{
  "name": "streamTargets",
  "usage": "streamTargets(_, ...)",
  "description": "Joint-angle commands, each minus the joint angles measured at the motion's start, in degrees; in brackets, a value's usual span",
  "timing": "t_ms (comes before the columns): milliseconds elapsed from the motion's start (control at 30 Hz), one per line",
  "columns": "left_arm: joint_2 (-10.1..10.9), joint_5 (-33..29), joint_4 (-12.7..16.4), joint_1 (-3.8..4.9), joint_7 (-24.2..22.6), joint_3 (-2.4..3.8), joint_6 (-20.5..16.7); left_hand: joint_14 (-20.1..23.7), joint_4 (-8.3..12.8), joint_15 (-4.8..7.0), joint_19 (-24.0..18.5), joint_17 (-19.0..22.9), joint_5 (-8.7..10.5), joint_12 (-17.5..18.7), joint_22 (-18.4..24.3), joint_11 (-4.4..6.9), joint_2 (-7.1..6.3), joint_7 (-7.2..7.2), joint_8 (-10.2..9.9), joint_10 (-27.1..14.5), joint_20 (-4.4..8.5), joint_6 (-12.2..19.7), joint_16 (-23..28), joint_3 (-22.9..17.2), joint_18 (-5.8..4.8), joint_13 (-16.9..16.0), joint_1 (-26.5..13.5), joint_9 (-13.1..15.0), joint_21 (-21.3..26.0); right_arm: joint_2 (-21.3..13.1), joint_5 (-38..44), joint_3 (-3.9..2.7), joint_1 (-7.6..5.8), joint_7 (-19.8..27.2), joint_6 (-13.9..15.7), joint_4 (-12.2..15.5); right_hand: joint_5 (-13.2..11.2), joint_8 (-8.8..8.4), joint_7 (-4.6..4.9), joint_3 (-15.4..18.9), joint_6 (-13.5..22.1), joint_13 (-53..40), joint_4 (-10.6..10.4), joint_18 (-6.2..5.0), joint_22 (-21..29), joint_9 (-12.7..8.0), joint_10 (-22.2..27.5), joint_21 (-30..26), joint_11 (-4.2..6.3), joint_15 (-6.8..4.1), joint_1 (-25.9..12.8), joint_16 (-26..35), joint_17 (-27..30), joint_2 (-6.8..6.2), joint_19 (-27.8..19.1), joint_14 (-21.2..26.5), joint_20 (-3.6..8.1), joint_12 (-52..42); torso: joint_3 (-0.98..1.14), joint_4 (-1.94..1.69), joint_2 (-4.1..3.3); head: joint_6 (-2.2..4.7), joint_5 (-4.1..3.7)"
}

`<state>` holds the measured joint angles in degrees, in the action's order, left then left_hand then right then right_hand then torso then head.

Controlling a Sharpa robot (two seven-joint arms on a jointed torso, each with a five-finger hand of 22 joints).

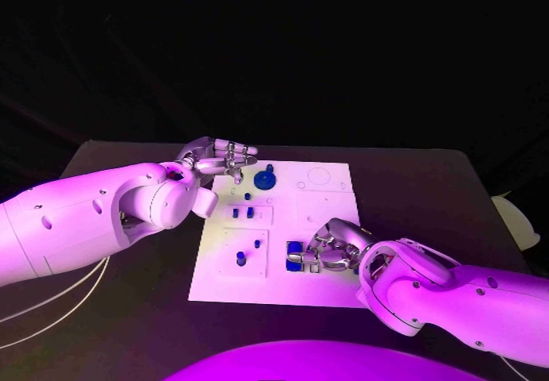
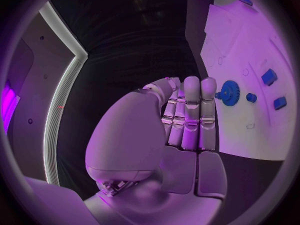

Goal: Assemble the parts on the task board

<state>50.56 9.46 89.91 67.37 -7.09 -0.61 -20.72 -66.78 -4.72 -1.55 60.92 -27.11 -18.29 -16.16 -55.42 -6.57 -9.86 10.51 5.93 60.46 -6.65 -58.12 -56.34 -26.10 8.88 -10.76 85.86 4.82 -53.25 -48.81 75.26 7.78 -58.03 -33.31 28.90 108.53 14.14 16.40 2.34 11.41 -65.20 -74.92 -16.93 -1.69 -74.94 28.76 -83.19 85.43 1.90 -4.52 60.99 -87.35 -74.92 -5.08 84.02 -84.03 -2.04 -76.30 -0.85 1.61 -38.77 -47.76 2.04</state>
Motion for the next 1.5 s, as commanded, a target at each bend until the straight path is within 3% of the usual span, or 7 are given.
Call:
streamTargets(33,-0.1,-0.2,0.1,0.04,-0.2,0.04,0.9,0.4,0.4,-0.05,-0.4,0.0,-0.04,-0.3,-0.1,0.14,0.47,0.06,0.2,-0.4,0.02,0.4,0.3,0.0,0.82,-0.1,0.1,-0.1,0.3,0.1,1.4,0.01,0.04,0.0,-0.2,-0.1,-2.1,0.35,0.09,-0.9,0.6,-3.2,0.0,0.61,-13.6,0.3,0.0,-0.4,-0.33,-0.39,-1.3,0.1,-9.8,-0.63,3.8,-4.9,0.45,0.6,-0.02,0.03,0.04,0.10,0.01)
streamTargets(133,-0.1,-0.2,0.1,0.04,-0.2,0.04,0.9,0.4,0.4,-0.05,-0.4,0.0,-0.04,-0.3,-0.1,0.14,0.47,0.06,0.2,-0.4,0.02,0.4,0.3,0.0,0.82,-0.1,0.1,-0.1,0.3,0.1,1.9,0.00,0.04,0.0,0.1,0.0,-4.4,0.43,0.13,-1.2,0.8,-3.1,-0.1,0.57,-13.6,0.6,0.1,-0.6,-0.38,-0.36,-2.6,0.2,-9.6,-1.43,3.8,-4.8,0.43,0.9,0.01,-0.02,0.00,0.16,-0.08)
streamTargets(267,-0.1,-0.2,0.1,0.04,-0.2,0.04,0.9,0.4,0.4,-0.05,-0.4,0.0,-0.04,-0.3,-0.1,0.14,0.47,0.06,0.2,-0.4,0.02,0.4,0.3,0.0,0.82,-0.1,0.1,-0.1,0.3,-0.1,2.6,0.00,0.04,0.1,0.6,0.4,-4.3,0.46,0.14,-1.5,0.8,-3.0,-0.1,0.56,-13.6,0.6,0.1,-0.6,-0.39,-0.34,-2.8,0.2,-9.6,-1.27,3.8,-4.8,0.41,1.0,0.03,-0.01,0.00,0.25,-0.18)
streamTargets(433,0.0,-0.2,0.1,0.04,-0.1,0.04,0.9,0.4,0.4,-0.06,-0.4,0.1,-0.04,-0.4,-0.1,0.12,0.49,0.08,0.2,-0.4,0.02,0.4,0.3,0.0,0.82,-0.1,0.0,-0.1,0.3,-1.0,4.1,0.00,0.05,0.3,0.8,1.7,-0.7,0.63,0.10,-2.6,1.0,-3.3,0.1,0.60,-13.6,1.0,0.0,-0.4,-0.36,-0.36,-1.7,0.1,-9.8,-0.32,3.8,-4.9,0.40,0.9,0.03,0.02,-0.01,0.39,-0.23)
streamTargets(633,0.0,-0.2,0.1,0.04,-0.1,0.04,1.0,0.4,0.4,-0.07,-0.4,0.1,-0.04,-0.4,-0.1,0.11,0.52,0.09,0.2,-0.5,0.01,0.4,0.3,0.0,0.83,-0.1,0.0,-0.1,0.3,-2.5,5.4,0.00,0.06,0.5,0.0,3.4,6.0,0.77,-0.12,-4.6,1.1,-3.7,1.0,0.66,-13.7,1.5,-0.2,-0.1,-0.16,-0.54,4.9,0.0,-10.0,2.59,4.0,-4.9,0.54,0.7,0.04,0.07,0.03,0.37,-0.24)
streamTargets(700,0.0,-0.2,0.0,0.04,-0.1,0.03,1.0,0.4,0.4,-0.07,-0.4,0.1,-0.04,-0.4,-0.1,0.11,0.52,0.09,0.2,-0.5,0.01,0.4,0.3,0.0,0.83,-0.1,0.0,-0.1,0.3,-2.7,5.6,0.00,0.07,0.5,-0.3,3.5,6.7,0.80,-0.15,-4.7,1.1,-3.8,1.1,0.69,-13.7,1.6,-0.3,0.0,-0.12,-0.56,6.2,0.0,-10.1,2.89,4.0,-4.9,0.57,0.5,0.05,0.13,0.03,0.41,-0.18)
streamTargets(1500,-0.1,-0.2,0.0,0.03,0.0,0.03,1.1,0.4,0.3,-0.09,-0.4,0.1,-0.04,-0.5,-0.1,0.10,0.59,0.10,0.3,-0.5,-0.01,0.5,0.3,0.0,0.82,-0.1,-0.1,-0.1,0.3,-1.0,6.4,-0.01,0.00,0.1,-3.9,0.5,7.0,0.98,-0.46,-4.7,0.8,-4.7,1.8,0.78,-13.9,2.0,-0.9,0.4,0.17,-0.77,11.5,-0.2,-10.5,3.76,4.2,-5.0,0.75,-0.3,0.02,-0.01,0.02,0.07,-0.53)
